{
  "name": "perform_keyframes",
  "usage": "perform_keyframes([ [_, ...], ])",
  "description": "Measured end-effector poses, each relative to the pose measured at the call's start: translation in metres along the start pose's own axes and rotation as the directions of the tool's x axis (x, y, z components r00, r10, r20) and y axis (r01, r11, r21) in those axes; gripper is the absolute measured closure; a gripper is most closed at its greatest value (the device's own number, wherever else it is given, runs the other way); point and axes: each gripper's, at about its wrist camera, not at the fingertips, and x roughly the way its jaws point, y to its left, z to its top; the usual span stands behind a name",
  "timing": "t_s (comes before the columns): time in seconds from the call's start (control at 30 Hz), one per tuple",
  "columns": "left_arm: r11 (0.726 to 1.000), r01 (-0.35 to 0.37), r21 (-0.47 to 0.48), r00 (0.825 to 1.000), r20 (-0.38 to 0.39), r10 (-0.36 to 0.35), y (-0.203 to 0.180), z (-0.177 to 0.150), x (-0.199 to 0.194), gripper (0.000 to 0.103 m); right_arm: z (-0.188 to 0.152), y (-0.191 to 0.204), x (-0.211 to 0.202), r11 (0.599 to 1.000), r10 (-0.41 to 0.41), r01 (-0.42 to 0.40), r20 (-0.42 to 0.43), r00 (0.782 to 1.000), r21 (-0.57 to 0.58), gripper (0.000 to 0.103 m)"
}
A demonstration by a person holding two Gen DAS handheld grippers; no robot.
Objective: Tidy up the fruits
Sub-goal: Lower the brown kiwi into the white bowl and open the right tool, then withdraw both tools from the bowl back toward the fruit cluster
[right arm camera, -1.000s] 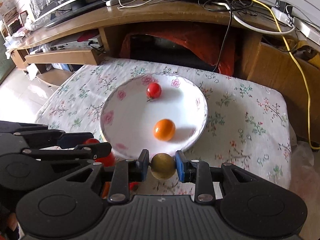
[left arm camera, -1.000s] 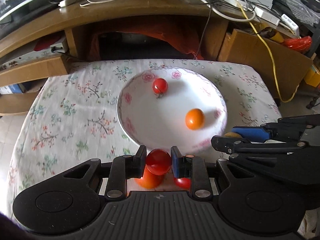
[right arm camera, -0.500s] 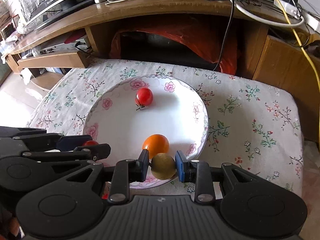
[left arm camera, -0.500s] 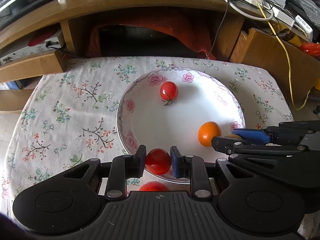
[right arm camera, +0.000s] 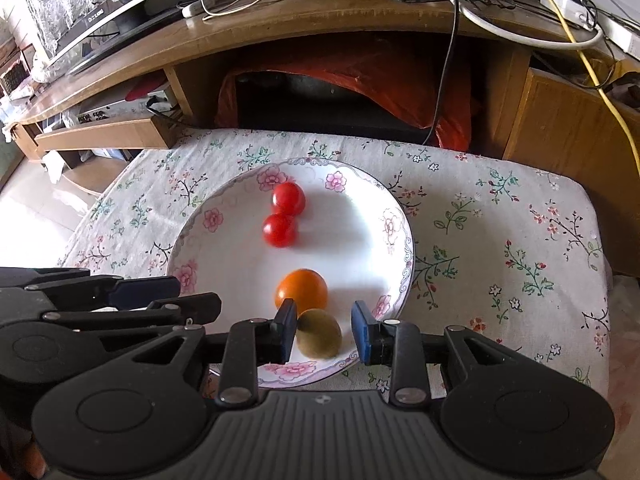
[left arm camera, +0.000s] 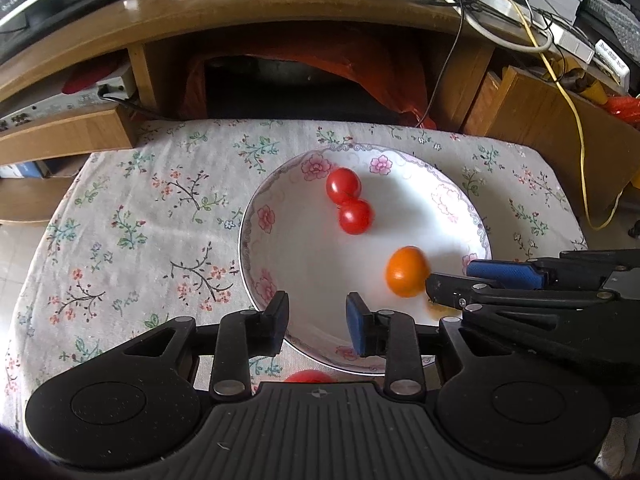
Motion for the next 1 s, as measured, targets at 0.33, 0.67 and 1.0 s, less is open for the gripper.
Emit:
perform_keyframes([
  [0.33,1.0,-0.002,0.002,1.0,0.029,0.002,0.0,0.002,-0.009,0.057,0.003,-0.001,-0.01,1.0,-0.012,0.012,0.037,0.999,0.009,0.07],
  [0.67,1.0,-0.019,0.024,0.999,0.039,0.018,-0.001,-0.006,-0.019,0.054,-0.004,0.008,-0.021,0.999,-0.03,0.03,0.036,0.999,-0.01,0.07],
  [1.0,1.0,-0.018,0.025,0.999,0.037,0.017,0.005,-0.018,-0.03,0.054,-0.015,0.019,-0.033,1.0,-0.02,0.021,0.033,0.999,-0.024,0.07],
])
